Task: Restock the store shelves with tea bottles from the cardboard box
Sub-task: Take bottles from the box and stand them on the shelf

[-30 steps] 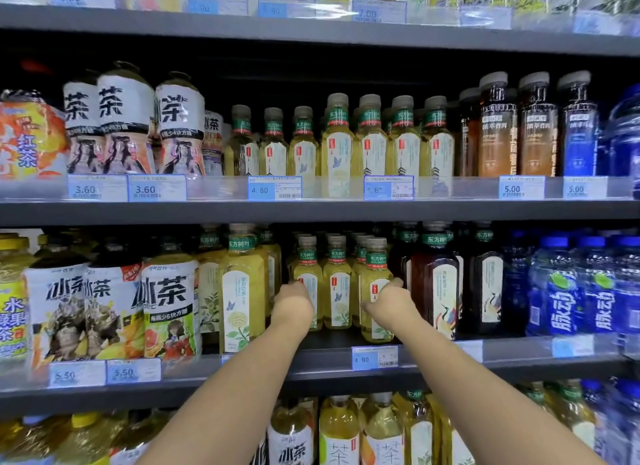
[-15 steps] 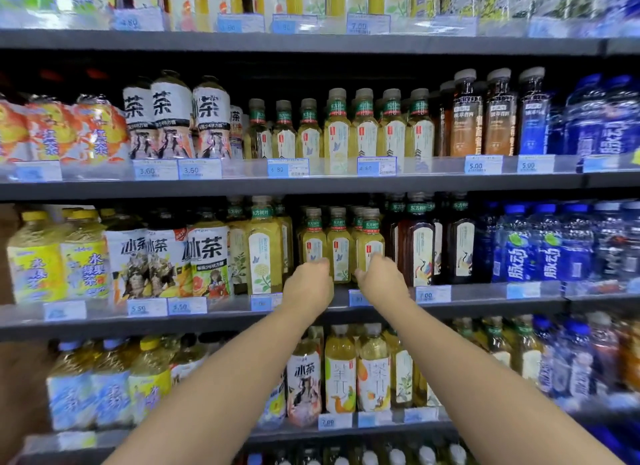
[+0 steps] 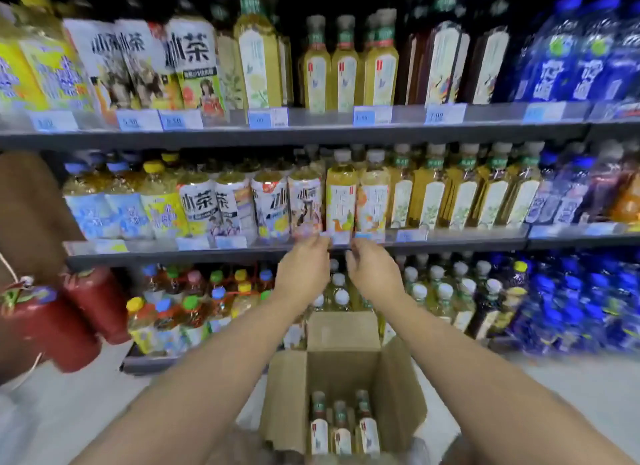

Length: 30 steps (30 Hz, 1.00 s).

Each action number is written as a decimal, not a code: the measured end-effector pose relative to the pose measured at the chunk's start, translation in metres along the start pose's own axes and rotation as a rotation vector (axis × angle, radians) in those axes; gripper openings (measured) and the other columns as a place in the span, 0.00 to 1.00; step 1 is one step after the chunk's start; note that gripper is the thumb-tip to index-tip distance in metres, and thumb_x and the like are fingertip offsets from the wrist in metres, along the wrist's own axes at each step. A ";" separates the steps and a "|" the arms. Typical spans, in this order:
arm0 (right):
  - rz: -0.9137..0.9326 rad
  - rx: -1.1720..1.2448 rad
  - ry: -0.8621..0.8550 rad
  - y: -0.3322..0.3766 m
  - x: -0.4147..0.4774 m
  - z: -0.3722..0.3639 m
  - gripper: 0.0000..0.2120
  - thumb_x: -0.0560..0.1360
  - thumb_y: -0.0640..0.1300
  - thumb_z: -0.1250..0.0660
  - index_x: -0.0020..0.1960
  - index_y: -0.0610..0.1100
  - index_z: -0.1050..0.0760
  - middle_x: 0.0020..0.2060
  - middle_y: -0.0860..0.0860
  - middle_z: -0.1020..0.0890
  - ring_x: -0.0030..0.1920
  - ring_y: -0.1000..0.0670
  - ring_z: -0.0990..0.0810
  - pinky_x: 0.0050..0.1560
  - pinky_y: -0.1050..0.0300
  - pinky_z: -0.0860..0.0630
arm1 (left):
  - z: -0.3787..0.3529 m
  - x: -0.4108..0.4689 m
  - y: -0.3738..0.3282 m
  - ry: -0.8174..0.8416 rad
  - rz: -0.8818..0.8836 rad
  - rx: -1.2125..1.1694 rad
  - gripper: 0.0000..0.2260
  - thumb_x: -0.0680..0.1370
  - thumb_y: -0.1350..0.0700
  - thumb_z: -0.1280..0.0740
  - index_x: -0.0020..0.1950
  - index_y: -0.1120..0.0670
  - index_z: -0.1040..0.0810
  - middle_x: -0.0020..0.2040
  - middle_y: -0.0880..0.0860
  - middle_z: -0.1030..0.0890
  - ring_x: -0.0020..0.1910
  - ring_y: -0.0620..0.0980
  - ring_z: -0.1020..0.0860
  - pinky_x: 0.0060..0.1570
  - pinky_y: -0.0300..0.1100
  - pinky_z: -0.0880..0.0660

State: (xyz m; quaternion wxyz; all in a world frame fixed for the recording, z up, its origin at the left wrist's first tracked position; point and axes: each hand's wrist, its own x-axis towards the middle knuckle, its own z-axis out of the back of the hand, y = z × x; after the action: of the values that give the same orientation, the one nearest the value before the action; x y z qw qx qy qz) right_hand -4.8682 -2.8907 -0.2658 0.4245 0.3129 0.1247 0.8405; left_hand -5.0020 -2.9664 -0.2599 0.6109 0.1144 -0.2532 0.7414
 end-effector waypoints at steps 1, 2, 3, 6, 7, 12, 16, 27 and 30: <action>-0.010 0.004 0.053 -0.013 -0.017 -0.024 0.10 0.79 0.47 0.39 0.56 0.44 0.23 0.49 0.46 0.18 0.51 0.42 0.19 0.45 0.49 0.23 | -0.024 -0.018 0.009 0.046 0.019 0.012 0.04 0.80 0.59 0.38 0.53 0.55 0.25 0.49 0.56 0.21 0.48 0.61 0.21 0.38 0.54 0.25; -0.025 0.002 0.117 -0.024 -0.034 -0.046 0.09 0.79 0.47 0.39 0.53 0.44 0.23 0.47 0.46 0.18 0.50 0.42 0.19 0.44 0.48 0.24 | -0.046 -0.035 0.019 0.100 0.036 0.018 0.04 0.79 0.60 0.38 0.52 0.55 0.24 0.48 0.56 0.21 0.48 0.62 0.20 0.38 0.54 0.25; -0.041 -0.003 0.183 -0.036 -0.050 -0.067 0.08 0.79 0.46 0.39 0.51 0.44 0.24 0.46 0.45 0.18 0.49 0.41 0.20 0.43 0.48 0.24 | -0.068 -0.053 0.028 0.157 0.054 0.024 0.05 0.78 0.60 0.38 0.51 0.54 0.24 0.47 0.56 0.21 0.48 0.62 0.20 0.38 0.54 0.24; -0.125 -0.026 0.354 -0.066 -0.092 -0.121 0.08 0.79 0.45 0.39 0.51 0.43 0.23 0.47 0.45 0.18 0.51 0.41 0.20 0.47 0.49 0.24 | -0.122 -0.101 0.052 0.290 0.080 0.061 0.06 0.78 0.58 0.37 0.52 0.54 0.22 0.48 0.56 0.19 0.48 0.61 0.19 0.41 0.53 0.22; -0.167 -0.030 0.413 -0.075 -0.103 -0.138 0.08 0.79 0.46 0.39 0.51 0.44 0.23 0.48 0.44 0.18 0.52 0.41 0.20 0.48 0.49 0.23 | -0.139 -0.114 0.060 0.331 0.063 0.105 0.08 0.77 0.57 0.37 0.54 0.54 0.21 0.50 0.57 0.20 0.50 0.61 0.20 0.44 0.52 0.22; -0.327 -0.077 0.804 -0.106 -0.141 -0.205 0.11 0.79 0.48 0.38 0.58 0.46 0.23 0.55 0.44 0.18 0.56 0.41 0.20 0.56 0.49 0.22 | -0.192 -0.171 0.090 0.494 0.098 0.180 0.24 0.79 0.46 0.49 0.71 0.54 0.29 0.69 0.57 0.29 0.65 0.60 0.30 0.65 0.55 0.30; -0.421 -0.050 1.009 -0.122 -0.161 -0.259 0.10 0.78 0.47 0.36 0.57 0.45 0.22 0.55 0.44 0.18 0.55 0.41 0.20 0.54 0.50 0.22 | -0.204 -0.192 0.092 0.471 0.160 0.079 0.22 0.80 0.48 0.46 0.72 0.53 0.31 0.72 0.55 0.35 0.67 0.58 0.33 0.64 0.53 0.28; -0.863 0.228 1.007 -0.130 -0.181 -0.353 0.15 0.80 0.48 0.36 0.61 0.38 0.25 0.59 0.40 0.20 0.58 0.43 0.22 0.61 0.52 0.26 | -0.221 -0.200 0.093 0.325 0.197 0.020 0.13 0.78 0.52 0.38 0.61 0.52 0.22 0.70 0.54 0.30 0.64 0.56 0.27 0.58 0.52 0.26; -0.936 0.307 0.989 -0.133 -0.178 -0.359 0.16 0.80 0.46 0.36 0.64 0.37 0.26 0.61 0.42 0.21 0.58 0.44 0.23 0.52 0.60 0.30 | -0.225 -0.200 0.092 0.316 0.200 0.029 0.13 0.78 0.52 0.37 0.60 0.52 0.22 0.69 0.55 0.29 0.63 0.56 0.27 0.57 0.51 0.27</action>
State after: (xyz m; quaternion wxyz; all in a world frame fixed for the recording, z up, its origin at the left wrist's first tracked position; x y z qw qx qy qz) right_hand -4.9312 -2.9308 -0.6810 0.5865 -0.1369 0.5424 0.5857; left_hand -5.0139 -3.0320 -0.5678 0.5645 -0.0205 -0.1534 0.8108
